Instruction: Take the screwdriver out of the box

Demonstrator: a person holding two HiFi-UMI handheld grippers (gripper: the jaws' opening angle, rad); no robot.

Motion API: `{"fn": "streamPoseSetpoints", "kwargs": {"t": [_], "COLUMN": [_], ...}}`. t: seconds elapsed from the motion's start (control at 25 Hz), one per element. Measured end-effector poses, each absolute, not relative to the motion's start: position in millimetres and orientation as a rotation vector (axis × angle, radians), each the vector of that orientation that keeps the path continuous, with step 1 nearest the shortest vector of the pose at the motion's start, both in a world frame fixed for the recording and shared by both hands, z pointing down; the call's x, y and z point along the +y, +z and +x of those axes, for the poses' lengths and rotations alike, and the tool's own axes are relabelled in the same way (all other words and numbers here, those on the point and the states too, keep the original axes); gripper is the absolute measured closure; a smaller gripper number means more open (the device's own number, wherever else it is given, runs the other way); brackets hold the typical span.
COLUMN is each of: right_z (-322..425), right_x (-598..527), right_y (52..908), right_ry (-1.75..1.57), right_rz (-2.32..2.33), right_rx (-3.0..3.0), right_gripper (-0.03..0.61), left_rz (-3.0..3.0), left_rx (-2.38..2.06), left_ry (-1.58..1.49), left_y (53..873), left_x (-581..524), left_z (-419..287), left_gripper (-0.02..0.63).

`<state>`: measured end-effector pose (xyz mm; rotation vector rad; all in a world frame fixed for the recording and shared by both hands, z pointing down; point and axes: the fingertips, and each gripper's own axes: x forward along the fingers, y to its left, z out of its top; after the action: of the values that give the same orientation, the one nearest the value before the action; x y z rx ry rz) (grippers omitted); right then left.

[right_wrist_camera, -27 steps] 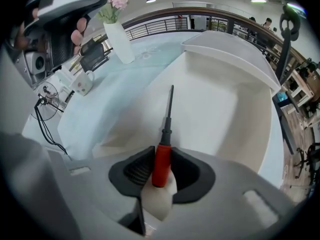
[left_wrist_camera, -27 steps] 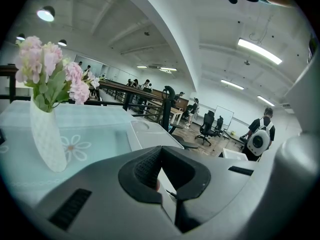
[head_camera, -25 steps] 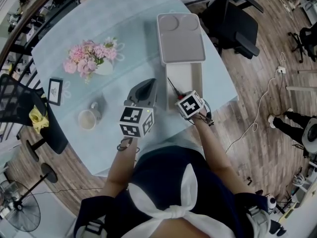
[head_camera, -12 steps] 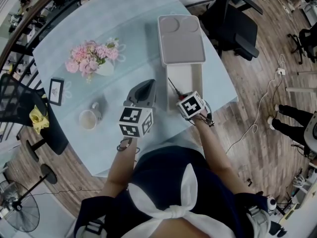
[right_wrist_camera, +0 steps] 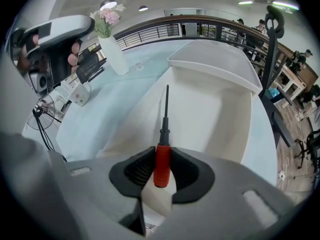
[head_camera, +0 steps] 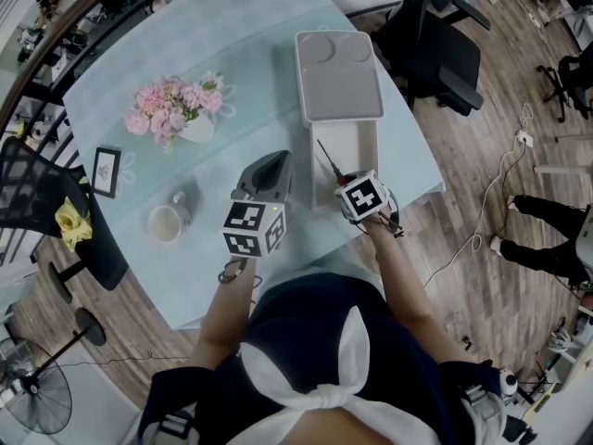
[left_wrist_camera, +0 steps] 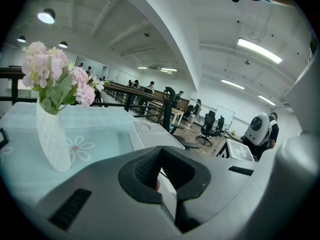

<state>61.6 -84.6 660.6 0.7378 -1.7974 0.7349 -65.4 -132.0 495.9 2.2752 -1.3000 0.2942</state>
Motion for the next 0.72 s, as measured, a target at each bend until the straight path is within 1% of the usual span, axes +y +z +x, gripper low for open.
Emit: {"fn": "streamPoseSetpoints", "kwargs": {"t": [0.72], "right_z": [60], "right_x": [-87], "right_y": [640], "right_ry": [0.73], "right_rz": [0.77], "right_rx": [-1.854], "right_gripper": [0.483], "left_rz": [2.276], "left_rx": [-1.294], "left_ry": [0.305], "left_y": [499], "left_x": [-127], "left_z": [-67], "left_gripper": [0.597]}}
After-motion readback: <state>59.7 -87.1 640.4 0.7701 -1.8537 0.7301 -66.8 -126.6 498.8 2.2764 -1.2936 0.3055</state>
